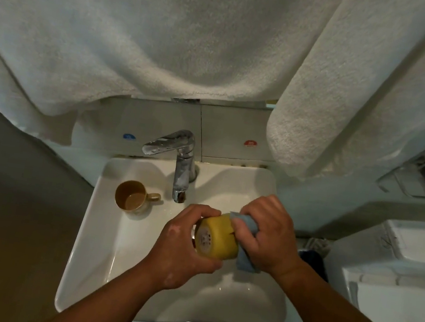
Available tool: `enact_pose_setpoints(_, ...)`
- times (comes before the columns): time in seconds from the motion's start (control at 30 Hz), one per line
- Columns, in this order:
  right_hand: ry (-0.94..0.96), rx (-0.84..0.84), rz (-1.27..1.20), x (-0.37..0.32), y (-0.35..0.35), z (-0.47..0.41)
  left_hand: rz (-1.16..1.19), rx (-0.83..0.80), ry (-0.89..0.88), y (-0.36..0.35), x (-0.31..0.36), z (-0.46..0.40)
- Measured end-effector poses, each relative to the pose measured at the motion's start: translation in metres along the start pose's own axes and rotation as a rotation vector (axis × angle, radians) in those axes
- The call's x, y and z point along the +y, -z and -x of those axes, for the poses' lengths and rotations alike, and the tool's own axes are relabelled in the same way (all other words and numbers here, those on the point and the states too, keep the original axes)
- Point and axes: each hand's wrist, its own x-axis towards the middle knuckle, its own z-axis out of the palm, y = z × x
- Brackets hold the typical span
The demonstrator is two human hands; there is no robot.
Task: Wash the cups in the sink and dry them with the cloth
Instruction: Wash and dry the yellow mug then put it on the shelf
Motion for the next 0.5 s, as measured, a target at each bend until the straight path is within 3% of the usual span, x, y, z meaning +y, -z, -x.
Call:
enact_pose_setpoints(0.1,-0.002,0.034,0.034,0.001,-0.005,-0.001,0.117,-0.070,0.079,-0.001,0.001,-0.002)
enact_pose_setpoints(0.23,0.094,0.054,0.074,0.003,-0.005,0.001,0.404,-0.183,0.385,0.005,0.011,-0.008)
enact_pose_setpoints(0.3,0.109,0.066,0.040,-0.002,-0.005,0.004,0.445,-0.202,0.405,0.007,0.016,-0.010)
enact_pose_setpoints(0.5,-0.329,0.291,-0.241,-0.025,0.000,-0.002,0.528,-0.066,0.368,-0.004,0.012,-0.005)
